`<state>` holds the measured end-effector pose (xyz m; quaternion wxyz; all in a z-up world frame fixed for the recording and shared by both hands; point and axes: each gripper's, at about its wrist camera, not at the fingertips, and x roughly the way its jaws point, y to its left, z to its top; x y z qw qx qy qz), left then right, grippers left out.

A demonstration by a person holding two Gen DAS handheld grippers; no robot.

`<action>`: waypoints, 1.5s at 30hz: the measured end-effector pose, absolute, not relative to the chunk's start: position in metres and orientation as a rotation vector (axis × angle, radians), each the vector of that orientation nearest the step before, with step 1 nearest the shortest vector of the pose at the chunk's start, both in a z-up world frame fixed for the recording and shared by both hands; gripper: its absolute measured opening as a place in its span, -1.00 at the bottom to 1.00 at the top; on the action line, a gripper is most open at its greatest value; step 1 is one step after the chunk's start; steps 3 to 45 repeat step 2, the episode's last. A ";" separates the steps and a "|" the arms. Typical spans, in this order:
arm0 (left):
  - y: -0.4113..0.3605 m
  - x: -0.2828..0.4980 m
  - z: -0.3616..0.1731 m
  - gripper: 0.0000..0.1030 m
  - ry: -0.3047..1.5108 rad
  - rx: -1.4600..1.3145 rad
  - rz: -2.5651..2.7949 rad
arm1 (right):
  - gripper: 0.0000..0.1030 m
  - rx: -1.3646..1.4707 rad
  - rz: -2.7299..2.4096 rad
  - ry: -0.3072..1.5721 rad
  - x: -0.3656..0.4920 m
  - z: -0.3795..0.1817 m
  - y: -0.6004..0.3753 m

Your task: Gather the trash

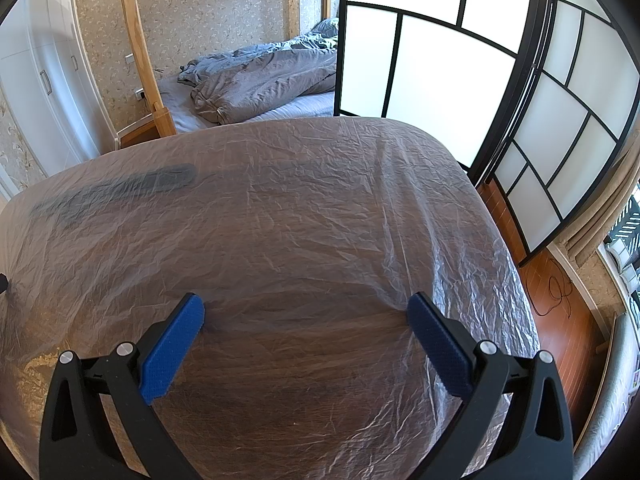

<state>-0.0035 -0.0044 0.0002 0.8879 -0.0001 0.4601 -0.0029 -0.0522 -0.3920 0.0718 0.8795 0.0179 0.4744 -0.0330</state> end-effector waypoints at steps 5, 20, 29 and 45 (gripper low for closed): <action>-0.004 -0.004 0.000 0.98 0.956 0.000 -0.006 | 0.93 0.037 -0.069 0.989 -0.052 0.072 -0.392; -0.004 -0.004 0.000 0.98 0.956 0.000 -0.006 | 0.93 0.037 -0.069 0.989 -0.052 0.072 -0.392; -0.004 -0.004 0.000 0.98 0.956 0.000 -0.006 | 0.93 0.037 -0.069 0.989 -0.052 0.072 -0.392; -0.004 -0.004 0.000 0.98 0.956 0.000 -0.006 | 0.93 0.037 -0.069 0.989 -0.052 0.072 -0.392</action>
